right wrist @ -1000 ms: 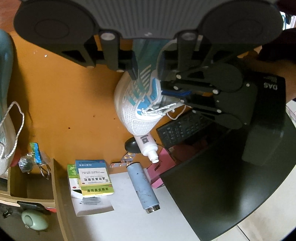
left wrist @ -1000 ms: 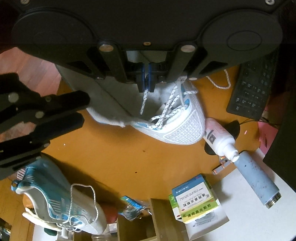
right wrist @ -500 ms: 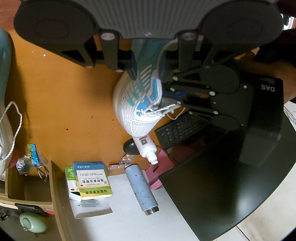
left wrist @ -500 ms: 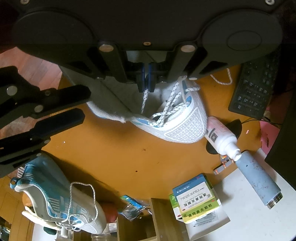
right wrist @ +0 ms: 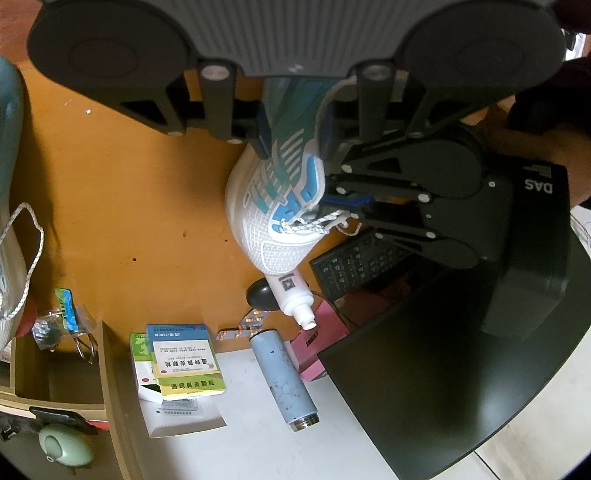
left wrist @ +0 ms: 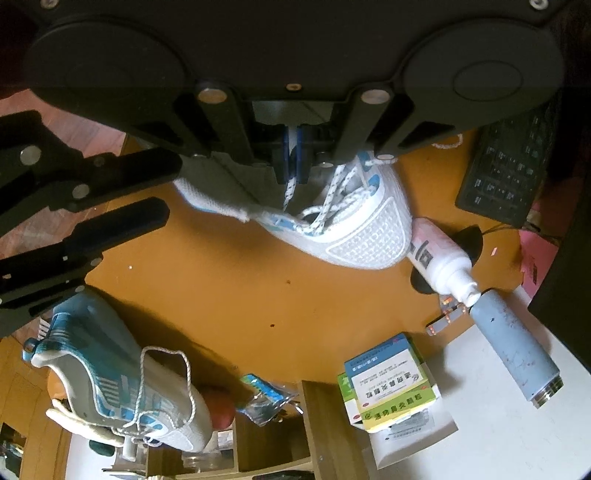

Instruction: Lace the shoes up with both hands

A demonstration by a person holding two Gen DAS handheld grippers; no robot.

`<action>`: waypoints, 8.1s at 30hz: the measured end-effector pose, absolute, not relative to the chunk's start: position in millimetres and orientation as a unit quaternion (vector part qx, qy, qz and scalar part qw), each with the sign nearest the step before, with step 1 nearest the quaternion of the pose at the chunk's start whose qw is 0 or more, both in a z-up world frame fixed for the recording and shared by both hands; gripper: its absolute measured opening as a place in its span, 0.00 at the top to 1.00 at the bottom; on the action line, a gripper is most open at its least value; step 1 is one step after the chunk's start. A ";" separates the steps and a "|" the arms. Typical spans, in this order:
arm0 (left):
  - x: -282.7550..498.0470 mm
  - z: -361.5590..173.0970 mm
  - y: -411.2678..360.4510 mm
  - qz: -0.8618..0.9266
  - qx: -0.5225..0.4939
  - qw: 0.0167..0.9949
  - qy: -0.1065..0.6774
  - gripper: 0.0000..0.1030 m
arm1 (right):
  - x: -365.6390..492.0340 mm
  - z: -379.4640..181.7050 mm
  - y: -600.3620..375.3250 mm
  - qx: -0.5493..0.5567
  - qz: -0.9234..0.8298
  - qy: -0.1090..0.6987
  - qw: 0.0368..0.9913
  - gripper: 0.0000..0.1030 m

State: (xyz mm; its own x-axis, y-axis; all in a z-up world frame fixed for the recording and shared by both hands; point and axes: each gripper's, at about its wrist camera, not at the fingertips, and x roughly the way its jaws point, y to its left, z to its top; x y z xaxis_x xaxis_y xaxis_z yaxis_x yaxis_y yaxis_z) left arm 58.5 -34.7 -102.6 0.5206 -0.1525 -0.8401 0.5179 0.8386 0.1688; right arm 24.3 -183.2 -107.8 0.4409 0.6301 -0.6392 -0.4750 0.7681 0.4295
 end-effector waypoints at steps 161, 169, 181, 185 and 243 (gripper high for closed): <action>13.6 -7.5 -14.7 -0.194 -0.057 0.919 0.339 1.00 | 16.7 -53.4 -151.0 -0.164 0.452 0.236 0.844 0.96; 17.3 -11.6 -1.2 -0.184 -0.104 0.916 0.340 1.00 | 13.3 -49.2 -153.5 -0.157 0.447 0.240 0.847 0.90; 16.6 -14.5 9.5 -0.185 -0.135 0.908 0.351 1.00 | 13.3 -44.2 -142.0 -0.149 0.457 0.234 0.845 0.95; 12.6 -12.2 17.4 -0.176 -0.138 0.909 0.352 0.98 | 14.3 -45.8 -139.6 -0.155 0.455 0.242 0.843 0.97; 5.0 -73.3 38.0 -0.129 -0.022 0.895 0.427 0.91 | 41.5 -110.8 -48.1 -0.333 0.447 0.364 0.746 0.96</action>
State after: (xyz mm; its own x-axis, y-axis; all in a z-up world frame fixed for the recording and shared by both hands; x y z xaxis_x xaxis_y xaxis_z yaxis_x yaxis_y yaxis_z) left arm 5.0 38.0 -73.3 0.6021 -0.2494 -0.7585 0.2120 0.9658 -0.1493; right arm 41.5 -48.1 -110.8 0.3352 0.4259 -0.8404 -0.9098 0.3782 -0.1712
